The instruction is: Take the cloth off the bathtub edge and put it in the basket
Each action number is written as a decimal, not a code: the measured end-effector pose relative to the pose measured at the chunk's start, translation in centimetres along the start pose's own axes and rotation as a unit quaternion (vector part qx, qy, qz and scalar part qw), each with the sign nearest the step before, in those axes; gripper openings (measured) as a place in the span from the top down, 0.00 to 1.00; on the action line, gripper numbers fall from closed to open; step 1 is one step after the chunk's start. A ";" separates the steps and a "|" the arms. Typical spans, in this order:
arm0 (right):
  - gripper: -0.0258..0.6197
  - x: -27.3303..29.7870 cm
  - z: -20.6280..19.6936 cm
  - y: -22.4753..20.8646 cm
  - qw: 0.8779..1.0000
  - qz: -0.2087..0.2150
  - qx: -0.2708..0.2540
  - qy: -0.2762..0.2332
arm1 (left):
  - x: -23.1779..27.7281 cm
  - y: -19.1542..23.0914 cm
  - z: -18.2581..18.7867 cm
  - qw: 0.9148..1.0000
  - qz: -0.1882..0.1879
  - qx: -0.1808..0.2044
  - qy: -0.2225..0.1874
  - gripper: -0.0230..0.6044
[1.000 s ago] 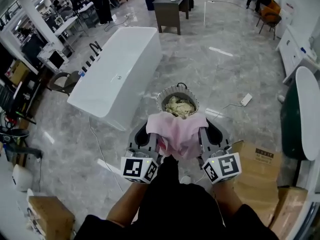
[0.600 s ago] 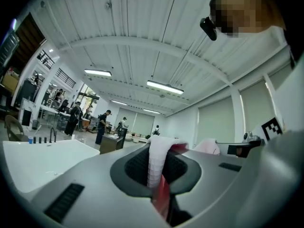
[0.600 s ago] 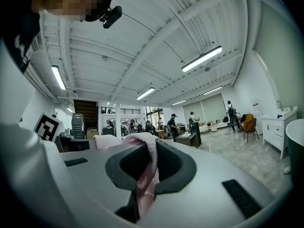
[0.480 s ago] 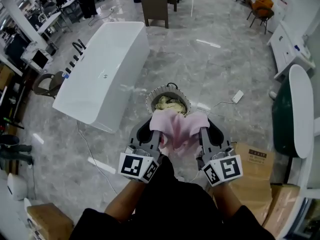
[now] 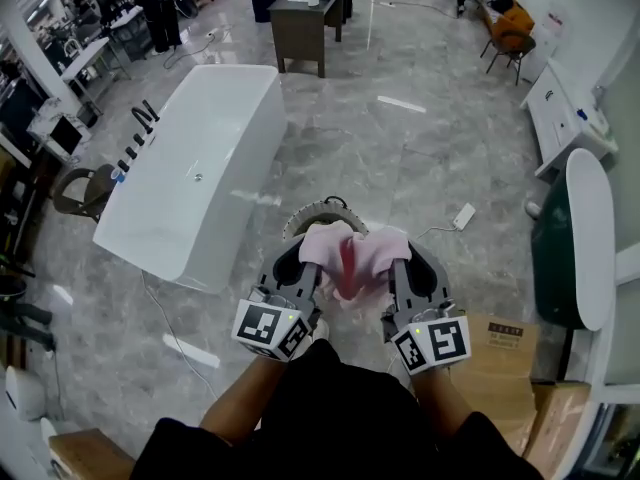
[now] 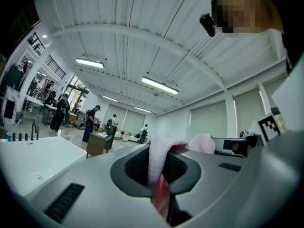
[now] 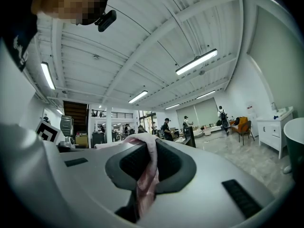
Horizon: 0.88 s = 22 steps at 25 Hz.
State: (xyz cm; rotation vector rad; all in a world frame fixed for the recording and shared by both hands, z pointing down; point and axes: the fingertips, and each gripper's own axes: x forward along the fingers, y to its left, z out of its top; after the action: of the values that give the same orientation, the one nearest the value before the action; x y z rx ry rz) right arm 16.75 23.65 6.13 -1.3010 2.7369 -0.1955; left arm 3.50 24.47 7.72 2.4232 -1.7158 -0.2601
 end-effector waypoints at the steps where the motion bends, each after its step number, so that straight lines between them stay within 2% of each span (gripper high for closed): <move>1: 0.89 0.8 0.2 -0.1 1.000 -0.001 -0.002 -0.002 | 0.5 0.6 0.3 1.000 -0.002 -0.001 -0.003 0.90; 8: 0.89 6.2 1.2 0.1 1.000 -0.008 -0.017 -0.010 | 3.5 5.1 2.5 1.000 -0.011 -0.014 -0.023 0.90; 15: 0.89 10.7 0.2 0.8 0.999 0.003 -0.030 0.017 | 4.8 9.1 2.6 1.000 -0.003 -0.023 -0.020 0.90; 22: 0.89 13.8 0.1 1.0 0.999 -0.017 -0.042 0.015 | 5.5 12.4 3.0 0.998 -0.020 -0.042 -0.034 0.90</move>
State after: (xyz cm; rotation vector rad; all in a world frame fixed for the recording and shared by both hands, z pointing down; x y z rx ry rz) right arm 7.34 13.55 5.30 -1.3761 2.7786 -0.1041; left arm -6.74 15.07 7.36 2.4172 -1.6483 -0.4162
